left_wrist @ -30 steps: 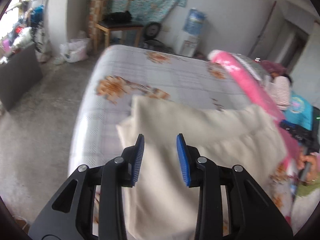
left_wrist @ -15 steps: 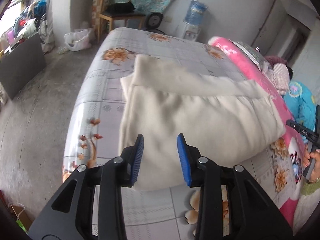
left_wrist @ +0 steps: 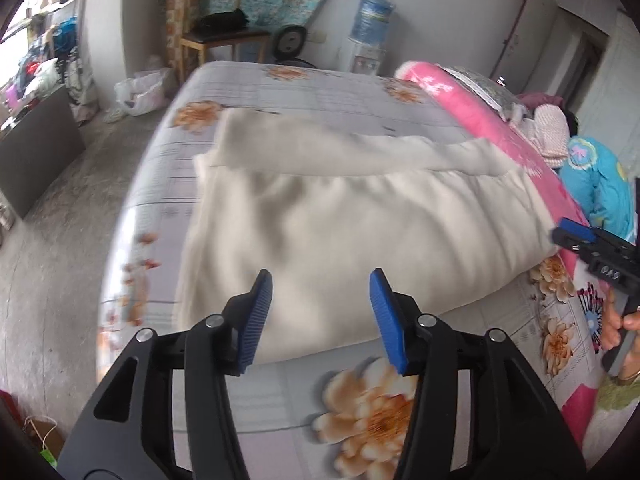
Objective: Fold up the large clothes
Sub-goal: 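Open both tools to release the folded jacket and pull back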
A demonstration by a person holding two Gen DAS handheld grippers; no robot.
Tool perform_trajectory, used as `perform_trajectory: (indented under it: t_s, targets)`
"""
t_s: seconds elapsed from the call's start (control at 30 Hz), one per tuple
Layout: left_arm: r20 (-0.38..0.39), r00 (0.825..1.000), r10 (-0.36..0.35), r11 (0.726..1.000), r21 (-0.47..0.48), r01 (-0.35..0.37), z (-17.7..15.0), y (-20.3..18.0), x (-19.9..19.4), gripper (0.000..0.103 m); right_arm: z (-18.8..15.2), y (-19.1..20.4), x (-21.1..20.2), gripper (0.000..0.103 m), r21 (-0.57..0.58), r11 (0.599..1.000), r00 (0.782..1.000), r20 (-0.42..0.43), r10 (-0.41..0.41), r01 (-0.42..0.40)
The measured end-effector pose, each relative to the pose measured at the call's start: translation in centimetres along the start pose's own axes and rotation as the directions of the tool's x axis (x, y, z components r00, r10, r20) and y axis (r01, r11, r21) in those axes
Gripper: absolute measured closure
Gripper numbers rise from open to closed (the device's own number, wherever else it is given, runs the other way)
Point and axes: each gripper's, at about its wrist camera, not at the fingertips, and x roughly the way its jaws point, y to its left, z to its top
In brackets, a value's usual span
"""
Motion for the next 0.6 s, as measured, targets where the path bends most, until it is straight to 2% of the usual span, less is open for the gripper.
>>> perform_trajectory:
  t_s: [0.07, 0.1, 0.17, 0.23, 0.3, 0.4, 0.47, 0.53, 0.6]
  targets:
    - [-0.025, 0.997, 0.068, 0.997, 0.027, -0.067, -0.5, -1.1, 2.2, 0.051, -0.2, 1.6, 2.4, 0.049, -0.001, 0.999, 0.998, -0.042, 0.038, -0.038]
    - [-0.056, 0.991, 0.119, 0.993, 0.023, -0.118, -1.1, -1.0, 3.6, 0.05, -0.5, 2.1, 4.0, 0.049, 0.003, 1.0, 0.996, -0.08, 0.028, -0.028]
    - [-0.041, 0.994, 0.1, 0.994, -0.028, -0.101, -1.8, -0.4, 3.6, 0.048, -1.3, 2.8, 5.8, 0.048, -0.003, 1.0, 0.991, -0.13, -0.022, 0.022]
    - [-0.03, 0.995, 0.097, 0.995, -0.032, -0.098, -1.8, -0.2, 2.4, 0.047, -1.2, 3.8, 4.3, 0.048, -0.015, 0.999, 0.992, -0.119, -0.033, 0.032]
    - [0.017, 0.996, 0.09, 0.996, -0.009, -0.09, -1.9, -0.6, 1.1, 0.044, -1.1, 4.9, 2.4, 0.048, -0.024, 1.0, 0.998, -0.063, 0.011, -0.013]
    - [0.007, 0.988, 0.153, 0.988, 0.0, -0.153, -1.9, -0.6, 1.5, 0.041, -0.8, 7.5, 1.5, 0.048, -0.087, 0.996, 1.0, -0.003, 0.031, -0.031]
    - [-0.029, 0.98, 0.195, 0.98, -0.03, -0.196, -2.2, 0.2, 2.6, 0.039, -0.7, 8.9, 2.9, 0.048, -0.1, 0.994, 0.999, -0.021, 0.046, -0.048]
    - [-0.011, 0.982, 0.189, 0.98, -0.056, -0.189, -2.6, 1.0, 2.7, 0.037, -1.3, 9.7, 4.8, 0.047, -0.091, 0.994, 0.996, -0.082, 0.048, -0.055]
    - [-0.014, 0.984, 0.18, 0.982, -0.063, -0.18, -2.7, 1.3, 2.3, 0.037, -1.5, 9.4, 5.2, 0.047, -0.087, 0.995, 0.996, -0.078, 0.043, -0.05]
